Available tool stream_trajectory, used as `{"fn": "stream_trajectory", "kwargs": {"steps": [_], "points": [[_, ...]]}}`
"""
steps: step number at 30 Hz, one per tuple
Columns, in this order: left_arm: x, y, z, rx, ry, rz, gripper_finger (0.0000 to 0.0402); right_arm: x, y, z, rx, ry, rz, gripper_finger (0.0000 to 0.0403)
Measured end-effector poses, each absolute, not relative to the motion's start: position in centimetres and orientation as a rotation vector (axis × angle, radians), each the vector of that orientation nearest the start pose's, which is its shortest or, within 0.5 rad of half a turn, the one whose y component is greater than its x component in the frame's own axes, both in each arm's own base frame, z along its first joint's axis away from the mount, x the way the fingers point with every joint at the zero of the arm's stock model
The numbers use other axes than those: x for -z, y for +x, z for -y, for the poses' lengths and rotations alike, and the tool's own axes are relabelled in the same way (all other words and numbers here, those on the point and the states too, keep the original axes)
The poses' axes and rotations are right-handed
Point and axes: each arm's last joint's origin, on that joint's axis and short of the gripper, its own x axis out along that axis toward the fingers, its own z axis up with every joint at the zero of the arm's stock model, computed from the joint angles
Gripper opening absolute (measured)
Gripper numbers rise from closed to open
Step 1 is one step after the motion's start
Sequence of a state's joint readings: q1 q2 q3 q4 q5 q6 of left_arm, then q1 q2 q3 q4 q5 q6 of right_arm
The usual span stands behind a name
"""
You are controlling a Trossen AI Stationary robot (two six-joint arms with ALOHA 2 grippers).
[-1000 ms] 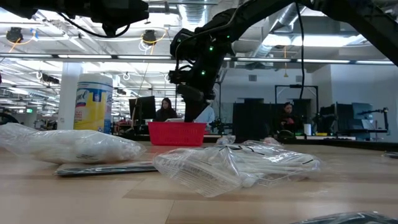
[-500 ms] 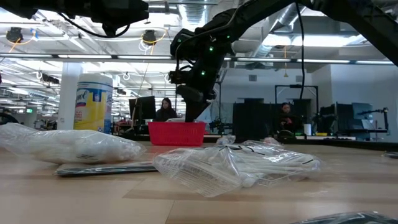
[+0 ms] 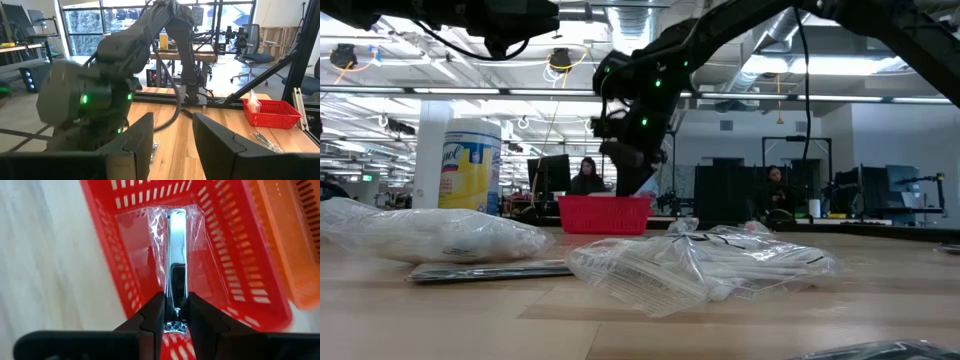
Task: Pick & Place Travel size toiletries
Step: Put the nail cutter into the top red basket, then put the blue toothbrush into the green basket
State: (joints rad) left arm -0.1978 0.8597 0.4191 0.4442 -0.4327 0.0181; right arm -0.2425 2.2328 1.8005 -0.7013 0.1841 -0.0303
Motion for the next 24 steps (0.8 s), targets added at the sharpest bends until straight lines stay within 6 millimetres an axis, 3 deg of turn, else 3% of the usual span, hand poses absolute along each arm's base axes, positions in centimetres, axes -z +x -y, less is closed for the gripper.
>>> {"fn": "stream_trajectory", "kwargs": {"steps": [15,24], "points": [[-25.37,18.76,2.52,-0.235,0.019,0.002,0.0131,-17.03,45.61,11.99,0.381,-0.019,-1.163,0.0074],[-25.37,18.76,2.52,-0.235,0.019,0.002,0.0131,-17.13,45.87,11.49,0.428,-0.084,-1.153,0.0164]]}}
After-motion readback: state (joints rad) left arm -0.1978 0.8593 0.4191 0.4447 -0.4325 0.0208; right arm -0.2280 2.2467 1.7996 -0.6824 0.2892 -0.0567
